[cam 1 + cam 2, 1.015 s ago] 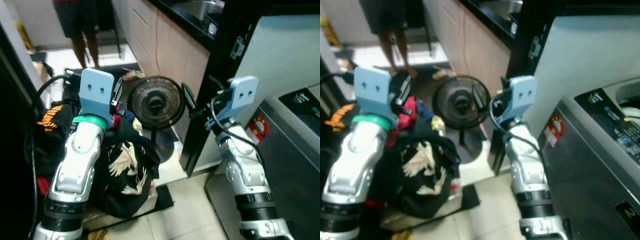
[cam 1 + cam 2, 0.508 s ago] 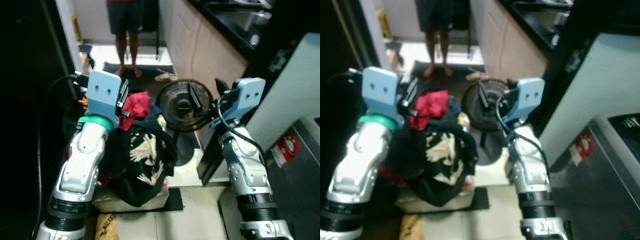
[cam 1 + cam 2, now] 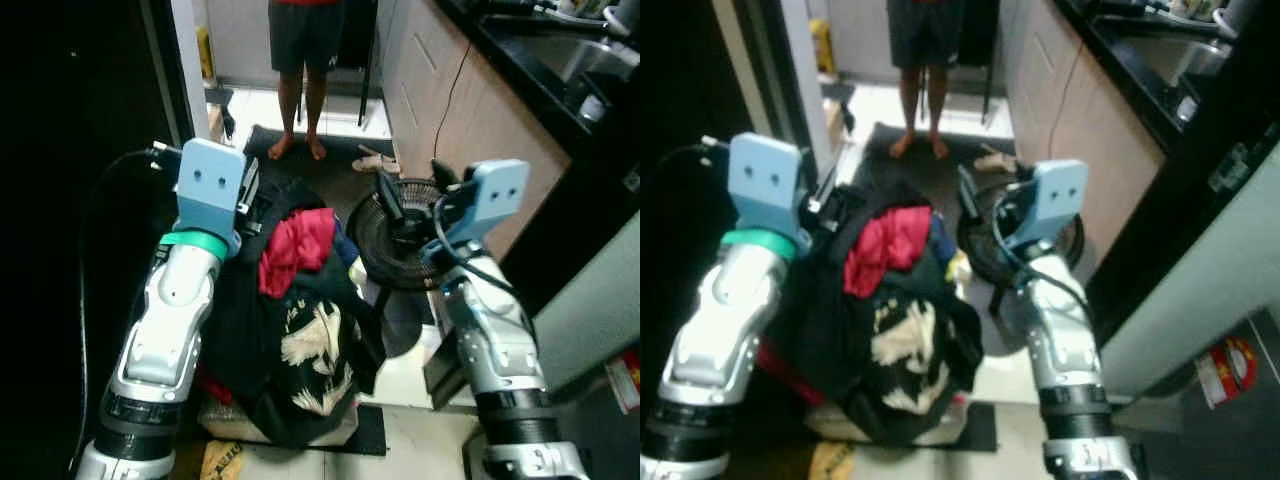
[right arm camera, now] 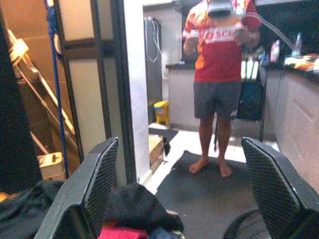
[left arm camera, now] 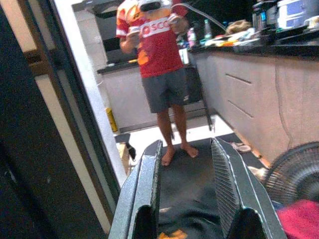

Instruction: Clothes washing

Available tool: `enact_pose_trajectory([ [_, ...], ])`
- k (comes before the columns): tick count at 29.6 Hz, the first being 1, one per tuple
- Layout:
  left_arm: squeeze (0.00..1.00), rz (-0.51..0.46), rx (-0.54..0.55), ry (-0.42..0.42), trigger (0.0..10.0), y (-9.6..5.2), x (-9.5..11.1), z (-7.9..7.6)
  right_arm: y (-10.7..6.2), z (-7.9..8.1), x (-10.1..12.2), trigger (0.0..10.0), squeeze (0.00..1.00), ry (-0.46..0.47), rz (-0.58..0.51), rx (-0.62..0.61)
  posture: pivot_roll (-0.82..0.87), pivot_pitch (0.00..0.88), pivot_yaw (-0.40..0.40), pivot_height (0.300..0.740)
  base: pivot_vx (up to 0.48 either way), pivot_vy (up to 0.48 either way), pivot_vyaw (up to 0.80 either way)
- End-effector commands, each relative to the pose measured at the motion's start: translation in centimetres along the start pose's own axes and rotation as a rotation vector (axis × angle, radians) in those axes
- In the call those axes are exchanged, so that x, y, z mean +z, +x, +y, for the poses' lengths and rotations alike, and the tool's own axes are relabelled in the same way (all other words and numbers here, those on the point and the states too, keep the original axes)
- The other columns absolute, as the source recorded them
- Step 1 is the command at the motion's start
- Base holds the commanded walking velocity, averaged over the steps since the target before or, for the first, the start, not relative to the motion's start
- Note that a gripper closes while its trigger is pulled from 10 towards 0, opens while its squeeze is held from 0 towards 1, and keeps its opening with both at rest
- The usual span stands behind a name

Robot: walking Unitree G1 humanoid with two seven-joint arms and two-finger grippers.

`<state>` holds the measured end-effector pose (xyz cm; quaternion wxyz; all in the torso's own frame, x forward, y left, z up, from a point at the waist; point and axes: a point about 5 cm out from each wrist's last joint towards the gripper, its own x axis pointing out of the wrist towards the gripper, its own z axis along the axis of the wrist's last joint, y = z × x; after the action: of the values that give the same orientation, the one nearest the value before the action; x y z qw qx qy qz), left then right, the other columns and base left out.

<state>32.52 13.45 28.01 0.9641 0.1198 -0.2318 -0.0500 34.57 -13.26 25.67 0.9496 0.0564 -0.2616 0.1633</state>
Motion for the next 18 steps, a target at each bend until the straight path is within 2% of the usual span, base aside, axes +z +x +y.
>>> enact_pose_trajectory([
  [1,0.00,0.015,-0.001,0.009,10.0,-0.1,-0.3,0.0,0.0,0.3,-0.2,10.0,0.00,0.009,0.006,0.005,0.07,0.061,-0.029,0.740,0.424,0.000,0.00],
  [9,0.00,0.027,0.000,0.015,10.0,0.0,-0.5,0.0,0.0,0.1,-0.2,10.0,0.00,0.004,0.009,0.001,0.07,0.059,-0.027,0.740,0.379,0.000,0.00],
  [11,0.00,0.066,-0.034,0.030,10.0,-0.1,-1.2,0.0,0.0,0.1,-0.3,10.0,0.00,0.002,0.010,0.001,0.07,0.058,-0.026,0.740,0.000,0.000,0.00],
  [12,0.00,0.151,-0.101,0.074,10.0,-0.3,-2.4,0.1,0.0,0.0,-0.3,10.0,0.00,0.001,0.013,0.003,0.07,0.058,-0.026,0.740,0.000,0.000,0.00],
  [14,0.00,0.256,-0.157,0.113,10.0,-0.6,-3.8,0.3,-0.1,0.0,-0.3,10.0,0.00,0.000,0.014,0.005,0.07,0.058,-0.026,0.740,0.000,0.000,0.00],
  [16,0.00,0.372,-0.211,0.079,10.0,-1.1,-5.2,0.5,0.0,0.0,-0.4,10.0,0.00,0.000,0.015,0.008,0.07,0.055,-0.027,0.740,0.000,0.000,0.00],
  [17,0.00,0.372,-0.211,0.079,10.0,-1.1,-5.2,0.5,0.0,0.0,-0.4,10.0,0.00,0.000,0.015,0.008,0.07,0.055,-0.027,0.740,0.000,0.000,0.00],
  [18,0.00,0.497,-0.165,-0.066,10.0,-1.4,-6.3,2.0,0.0,0.0,-0.3,10.0,0.00,-0.001,0.013,0.011,0.07,0.052,-0.024,0.740,0.000,0.000,0.00],
])
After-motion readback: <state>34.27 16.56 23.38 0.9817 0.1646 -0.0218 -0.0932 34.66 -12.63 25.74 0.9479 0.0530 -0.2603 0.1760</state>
